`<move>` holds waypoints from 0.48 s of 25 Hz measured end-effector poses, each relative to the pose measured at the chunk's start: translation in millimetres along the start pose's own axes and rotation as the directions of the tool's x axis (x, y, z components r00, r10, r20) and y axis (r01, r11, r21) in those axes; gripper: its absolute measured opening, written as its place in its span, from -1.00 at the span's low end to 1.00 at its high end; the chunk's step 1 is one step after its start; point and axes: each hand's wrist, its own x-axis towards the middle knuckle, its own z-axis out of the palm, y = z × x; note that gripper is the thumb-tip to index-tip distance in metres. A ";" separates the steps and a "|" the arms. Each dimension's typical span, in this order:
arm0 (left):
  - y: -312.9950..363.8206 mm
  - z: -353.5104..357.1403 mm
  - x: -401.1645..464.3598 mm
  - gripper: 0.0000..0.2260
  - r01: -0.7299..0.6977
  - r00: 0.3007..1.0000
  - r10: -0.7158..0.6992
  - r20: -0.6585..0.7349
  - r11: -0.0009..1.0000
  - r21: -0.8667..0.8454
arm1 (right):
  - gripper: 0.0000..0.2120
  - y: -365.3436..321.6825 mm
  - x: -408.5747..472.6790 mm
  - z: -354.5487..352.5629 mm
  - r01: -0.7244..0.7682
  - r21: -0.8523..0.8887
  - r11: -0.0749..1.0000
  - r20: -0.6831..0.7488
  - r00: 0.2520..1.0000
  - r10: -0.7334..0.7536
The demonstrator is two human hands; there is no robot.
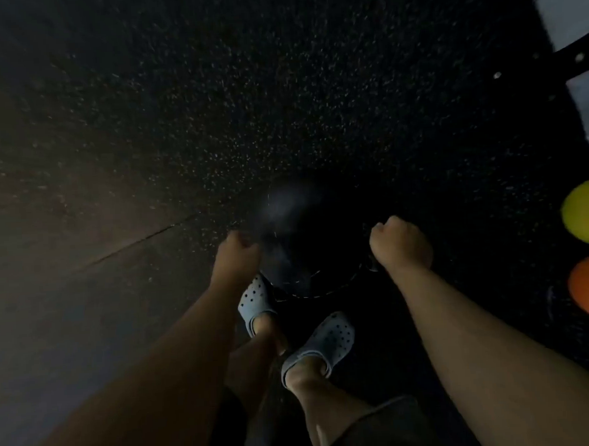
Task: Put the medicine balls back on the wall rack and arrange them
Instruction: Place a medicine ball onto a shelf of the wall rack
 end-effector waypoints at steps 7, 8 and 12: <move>-30.6 43.9 101.9 -0.58 0.261 0.954 -0.295 0.046 0.751 -0.606 | -0.56 -10.2 113.9 56.3 -0.237 0.646 0.726 0.180 0.971 0.157; -27.7 48.3 103.0 -0.58 0.276 0.948 -0.309 0.073 0.690 -0.669 | -0.47 -8.4 116.0 61.5 -0.284 0.693 0.663 0.240 0.958 0.160; -22.7 62.3 103.1 -0.46 0.237 0.955 -0.283 0.089 0.546 -0.803 | -0.37 -3.3 115.5 66.1 -0.269 0.756 0.597 0.272 0.958 0.086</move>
